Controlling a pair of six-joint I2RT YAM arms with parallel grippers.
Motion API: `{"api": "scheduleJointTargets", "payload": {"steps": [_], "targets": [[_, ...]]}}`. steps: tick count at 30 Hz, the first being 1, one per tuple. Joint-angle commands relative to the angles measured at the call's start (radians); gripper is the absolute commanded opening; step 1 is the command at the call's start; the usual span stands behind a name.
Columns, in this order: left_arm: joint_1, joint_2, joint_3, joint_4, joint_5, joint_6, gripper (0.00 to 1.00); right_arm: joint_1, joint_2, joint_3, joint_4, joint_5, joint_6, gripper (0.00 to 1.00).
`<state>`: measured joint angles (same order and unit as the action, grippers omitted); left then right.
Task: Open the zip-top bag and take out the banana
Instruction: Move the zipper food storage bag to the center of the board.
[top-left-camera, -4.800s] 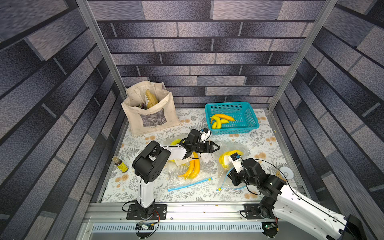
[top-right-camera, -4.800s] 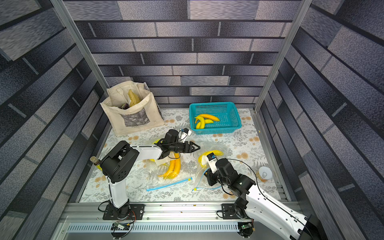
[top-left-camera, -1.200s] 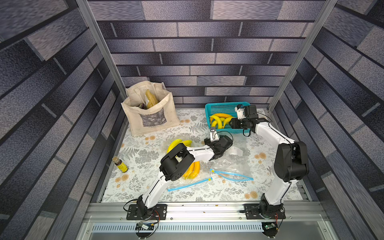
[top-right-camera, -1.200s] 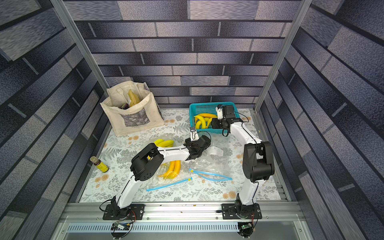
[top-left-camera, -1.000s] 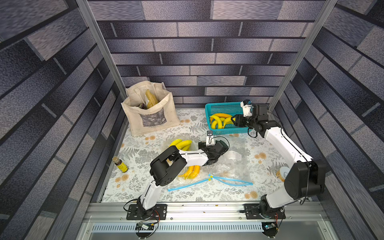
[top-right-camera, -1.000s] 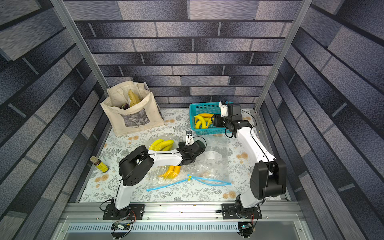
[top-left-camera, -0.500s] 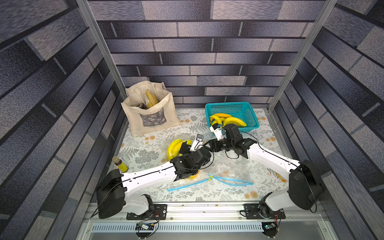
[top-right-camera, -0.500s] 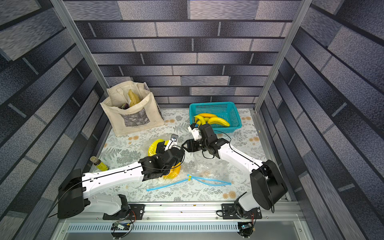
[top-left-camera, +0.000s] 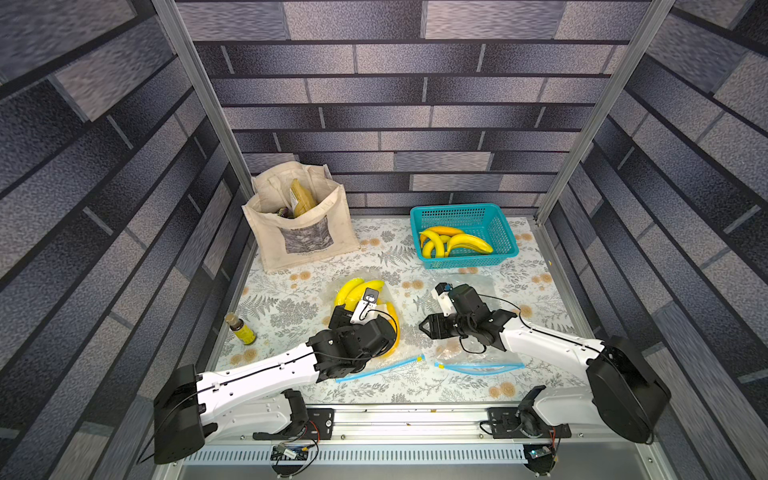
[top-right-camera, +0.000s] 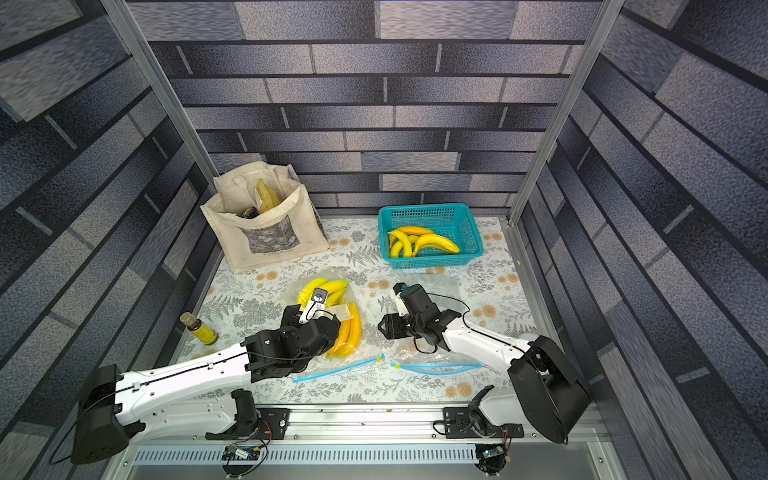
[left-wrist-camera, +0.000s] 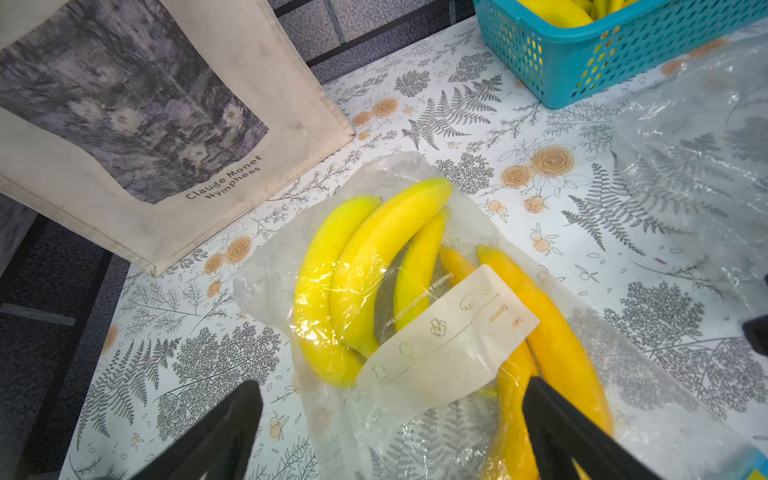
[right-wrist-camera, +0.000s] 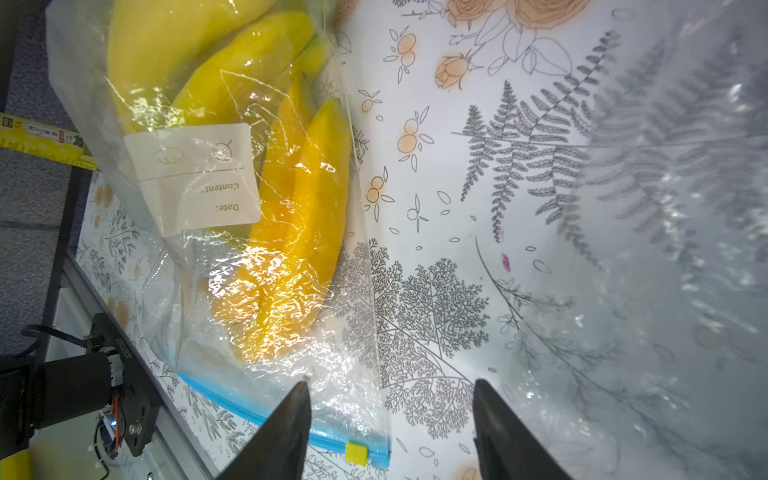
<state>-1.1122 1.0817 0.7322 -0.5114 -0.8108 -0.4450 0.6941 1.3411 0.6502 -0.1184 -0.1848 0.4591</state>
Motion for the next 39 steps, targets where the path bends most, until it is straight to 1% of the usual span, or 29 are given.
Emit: {"api": "scheduleJointTargets", "payload": {"steps": [1,4,5,7,10,12,14,17,22,25,29,33,39], "targets": [[-0.044,0.006,-0.019,-0.078,0.022,-0.025,1.0,-0.01,-0.018,-0.027,-0.135,0.129,-0.029,0.64],[-0.086,0.026,-0.028,-0.076,0.066,-0.02,1.0,-0.016,-0.057,-0.035,-0.197,0.193,-0.043,0.64],[-0.103,0.037,-0.031,-0.076,0.067,-0.021,1.0,-0.016,-0.07,-0.036,-0.2,0.189,-0.051,0.64],[-0.142,0.056,-0.035,-0.064,0.072,-0.01,1.0,-0.016,-0.095,-0.036,-0.177,0.142,-0.046,0.65],[-0.202,0.077,-0.044,-0.02,0.161,0.052,1.0,-0.016,-0.083,-0.013,-0.161,0.054,-0.041,0.65],[-0.242,0.092,-0.051,0.007,0.216,0.086,1.0,-0.017,-0.057,-0.012,-0.162,0.057,-0.049,0.65],[-0.28,0.124,-0.048,0.018,0.237,0.108,1.0,-0.019,-0.038,-0.029,-0.171,0.083,-0.057,0.65],[-0.323,0.196,-0.026,0.034,0.258,0.143,0.98,-0.034,-0.04,-0.066,-0.185,0.127,-0.06,0.65],[-0.375,0.338,0.025,0.034,0.215,0.167,0.93,-0.066,-0.121,-0.125,-0.152,0.135,-0.04,0.66],[-0.38,0.418,0.071,0.013,0.208,0.177,0.92,-0.082,-0.172,-0.132,-0.166,0.155,-0.028,0.67],[-0.376,0.472,0.087,0.06,0.224,0.215,0.92,-0.091,-0.197,-0.141,-0.14,0.124,-0.016,0.67],[-0.344,0.503,0.106,0.039,0.208,0.205,0.85,-0.091,-0.183,-0.142,-0.108,0.106,-0.007,0.67],[-0.337,0.568,0.13,0.03,0.177,0.202,0.81,-0.097,-0.181,-0.114,-0.091,0.091,-0.006,0.68]]}}
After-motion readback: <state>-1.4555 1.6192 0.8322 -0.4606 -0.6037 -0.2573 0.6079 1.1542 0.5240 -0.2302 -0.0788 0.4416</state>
